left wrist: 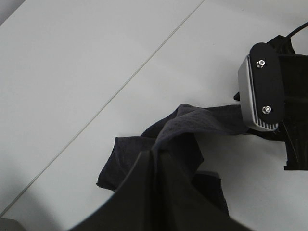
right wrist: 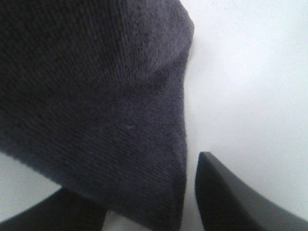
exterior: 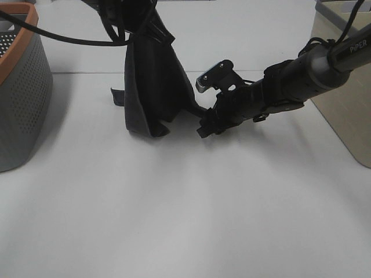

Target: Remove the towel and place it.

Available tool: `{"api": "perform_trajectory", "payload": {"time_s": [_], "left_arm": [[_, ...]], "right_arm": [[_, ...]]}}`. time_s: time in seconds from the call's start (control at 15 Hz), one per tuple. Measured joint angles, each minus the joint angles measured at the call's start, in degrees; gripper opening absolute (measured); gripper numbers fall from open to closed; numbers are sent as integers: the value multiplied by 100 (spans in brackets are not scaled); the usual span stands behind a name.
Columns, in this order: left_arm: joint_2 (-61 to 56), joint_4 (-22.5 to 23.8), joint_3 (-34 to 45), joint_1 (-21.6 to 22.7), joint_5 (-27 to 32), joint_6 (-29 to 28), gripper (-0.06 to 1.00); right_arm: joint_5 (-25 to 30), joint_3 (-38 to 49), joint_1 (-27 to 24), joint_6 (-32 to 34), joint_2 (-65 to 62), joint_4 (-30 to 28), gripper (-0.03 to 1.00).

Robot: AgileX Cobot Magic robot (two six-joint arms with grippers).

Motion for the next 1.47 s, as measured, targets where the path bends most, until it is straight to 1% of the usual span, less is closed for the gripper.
{"api": "perform_trajectory", "payload": {"time_s": [0.07, 0.13, 0.2, 0.27, 0.53, 0.67, 0.73, 0.8, 0.87, 0.93, 1.0, 1.07, 1.13, 1.2, 1.27, 1.33, 1.4, 1.47], "left_arm": [[0, 0, 0, 0, 0, 0, 0], [0, 0, 0, 0, 0, 0, 0], [0, 0, 0, 0, 0, 0, 0], [0, 0, 0, 0, 0, 0, 0], [-40, -40, 0, 0, 0, 0, 0], [-183, -344, 0, 6, -52, -6, 0], [-246, -504, -17, 63, -69, -6, 0], [-350, -796, -166, 235, -115, -6, 0], [-378, -871, -212, 292, -126, -6, 0], [-424, -940, -281, 401, -149, -6, 0], [-498, -985, -332, 498, -155, -6, 0], [-556, -1049, -384, 590, -160, -6, 0], [-584, -1134, -447, 665, -160, 34, 0], [-584, -1358, -544, 745, -160, 109, 0], [-584, -1667, -613, 837, -172, 292, 0], [-584, -1874, -636, 882, -195, 424, 0], [-584, -2292, -653, 974, -246, 699, 0], [-584, -2813, -659, 1077, -338, 1020, 0]], "right_arm": [[-74, -6, 0, 69, 0, 0, 40], [-103, -6, 0, 80, 0, 0, 21], [-115, -6, 0, 86, 0, 0, 13], [-115, 6, 0, 97, -17, 0, 3], [-149, 258, 0, 103, -544, -6, 2], [-149, 493, 0, 138, -917, -6, 2], [-149, 602, 0, 269, -1094, -6, 2], [-74, 728, 0, 596, -1490, -281, 2], [40, 739, 0, 745, -1587, -498, 2], [510, 739, -11, 1203, -1742, -1031, 2], [1077, 722, -17, 1805, -1845, -1782, 2], [1644, 613, -17, 2710, -1885, -2785, 2], [2045, 413, -11, 3684, -1885, -3793, 2], [2355, 189, -11, 4681, -1885, -4979, 2], [2653, -92, -11, 5701, -1891, -6010, 2], [2853, -269, -11, 6136, -1896, -6549, 2], [3306, -676, -11, 6749, -1931, -7431, 2], [3822, -1054, -11, 7145, -1960, -8251, 2]]}}
